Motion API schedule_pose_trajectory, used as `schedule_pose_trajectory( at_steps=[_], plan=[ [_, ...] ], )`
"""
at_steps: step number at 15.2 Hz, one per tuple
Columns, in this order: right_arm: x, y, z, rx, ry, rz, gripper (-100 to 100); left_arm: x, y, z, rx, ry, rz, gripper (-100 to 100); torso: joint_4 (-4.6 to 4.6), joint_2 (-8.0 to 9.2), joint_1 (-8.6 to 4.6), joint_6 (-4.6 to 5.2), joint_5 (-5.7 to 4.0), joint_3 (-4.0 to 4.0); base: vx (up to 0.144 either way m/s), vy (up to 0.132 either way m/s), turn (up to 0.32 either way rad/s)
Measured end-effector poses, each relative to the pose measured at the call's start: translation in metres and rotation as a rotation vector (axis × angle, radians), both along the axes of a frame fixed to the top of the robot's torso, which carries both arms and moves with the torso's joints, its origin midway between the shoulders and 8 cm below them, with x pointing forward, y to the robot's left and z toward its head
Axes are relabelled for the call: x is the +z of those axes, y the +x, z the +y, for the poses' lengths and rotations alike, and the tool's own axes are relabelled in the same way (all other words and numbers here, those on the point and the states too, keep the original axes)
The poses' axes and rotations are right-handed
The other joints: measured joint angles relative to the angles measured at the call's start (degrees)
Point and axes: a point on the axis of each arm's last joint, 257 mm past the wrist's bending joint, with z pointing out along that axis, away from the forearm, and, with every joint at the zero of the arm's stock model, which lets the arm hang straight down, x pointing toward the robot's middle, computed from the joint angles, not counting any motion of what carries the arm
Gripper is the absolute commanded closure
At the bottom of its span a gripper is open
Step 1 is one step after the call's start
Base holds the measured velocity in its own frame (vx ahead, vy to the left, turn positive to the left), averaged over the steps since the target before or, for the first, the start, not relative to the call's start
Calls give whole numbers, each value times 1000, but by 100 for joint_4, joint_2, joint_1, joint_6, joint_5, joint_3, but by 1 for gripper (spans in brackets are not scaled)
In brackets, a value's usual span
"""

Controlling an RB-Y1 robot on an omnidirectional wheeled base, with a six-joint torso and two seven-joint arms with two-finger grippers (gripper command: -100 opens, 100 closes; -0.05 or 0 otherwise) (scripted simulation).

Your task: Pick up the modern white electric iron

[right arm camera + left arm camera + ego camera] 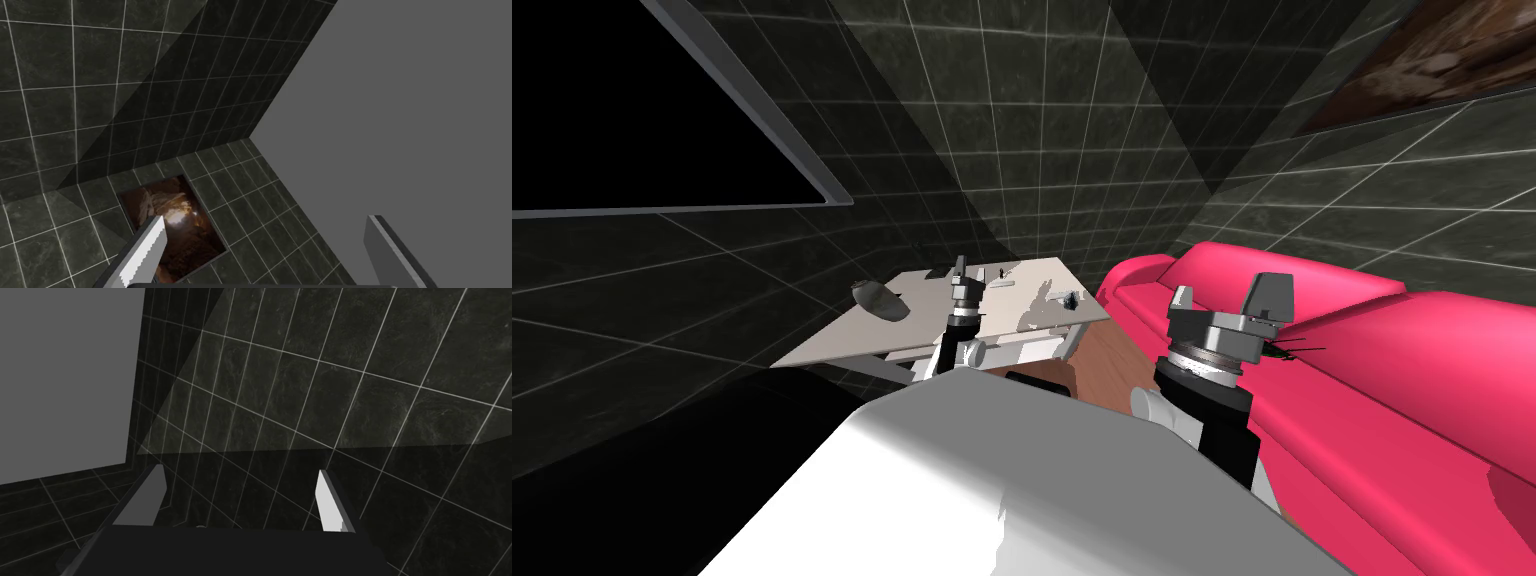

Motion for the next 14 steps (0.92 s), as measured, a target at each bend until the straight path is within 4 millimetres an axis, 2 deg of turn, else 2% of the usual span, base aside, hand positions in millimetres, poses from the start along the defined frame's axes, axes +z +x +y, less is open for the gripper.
schedule_pose_trajectory(
  at_steps=[7, 14],
  plan=[
    [-1, 15, 40, 109, -135, -7, -100, 0, 0, 0, 0, 0, 0, 0, -1, -4, -1, -1, 0, -2, 3, 2, 19],
    [-7, 31, 108, 263, -318, -43, -100, 0, 0, 0, 0, 0, 0, 0, -1, -7, 2, -1, 1, -4, 6, 5, 33]
  ],
)
